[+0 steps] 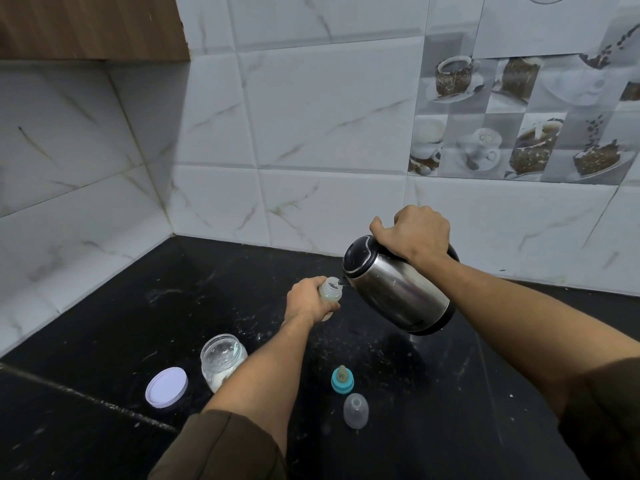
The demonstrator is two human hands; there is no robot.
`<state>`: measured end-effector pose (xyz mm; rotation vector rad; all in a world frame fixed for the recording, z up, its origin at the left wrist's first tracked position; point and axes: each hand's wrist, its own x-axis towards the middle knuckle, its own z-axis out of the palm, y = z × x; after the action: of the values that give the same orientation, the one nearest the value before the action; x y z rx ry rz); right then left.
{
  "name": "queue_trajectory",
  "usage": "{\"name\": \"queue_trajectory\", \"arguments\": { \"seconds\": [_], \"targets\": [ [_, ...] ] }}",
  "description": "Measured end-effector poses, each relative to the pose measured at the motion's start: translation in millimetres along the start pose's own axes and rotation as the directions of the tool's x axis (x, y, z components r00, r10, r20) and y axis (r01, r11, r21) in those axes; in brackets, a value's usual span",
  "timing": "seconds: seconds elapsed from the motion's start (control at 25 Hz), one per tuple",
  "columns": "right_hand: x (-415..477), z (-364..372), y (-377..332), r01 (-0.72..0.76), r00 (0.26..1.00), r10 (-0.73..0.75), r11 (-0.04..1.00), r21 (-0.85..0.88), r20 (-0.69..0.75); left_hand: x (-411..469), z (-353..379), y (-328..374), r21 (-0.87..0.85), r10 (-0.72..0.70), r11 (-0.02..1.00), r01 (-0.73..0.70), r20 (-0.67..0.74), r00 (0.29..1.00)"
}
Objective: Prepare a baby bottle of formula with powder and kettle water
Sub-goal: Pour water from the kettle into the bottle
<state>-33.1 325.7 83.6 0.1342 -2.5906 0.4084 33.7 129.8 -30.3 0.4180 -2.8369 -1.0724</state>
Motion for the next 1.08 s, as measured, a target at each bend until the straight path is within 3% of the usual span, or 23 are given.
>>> {"name": "queue_trajectory", "arguments": {
  "seconds": [1.08],
  "targets": [
    [3.0, -1.0, -7.7, -0.002, 1.000, 0.002, 1.000, 0.007, 0.008, 2.1, -5.0, -1.0, -0.025, -0.026, 0.999, 0.026, -0.016, 1.000]
  ]
}}
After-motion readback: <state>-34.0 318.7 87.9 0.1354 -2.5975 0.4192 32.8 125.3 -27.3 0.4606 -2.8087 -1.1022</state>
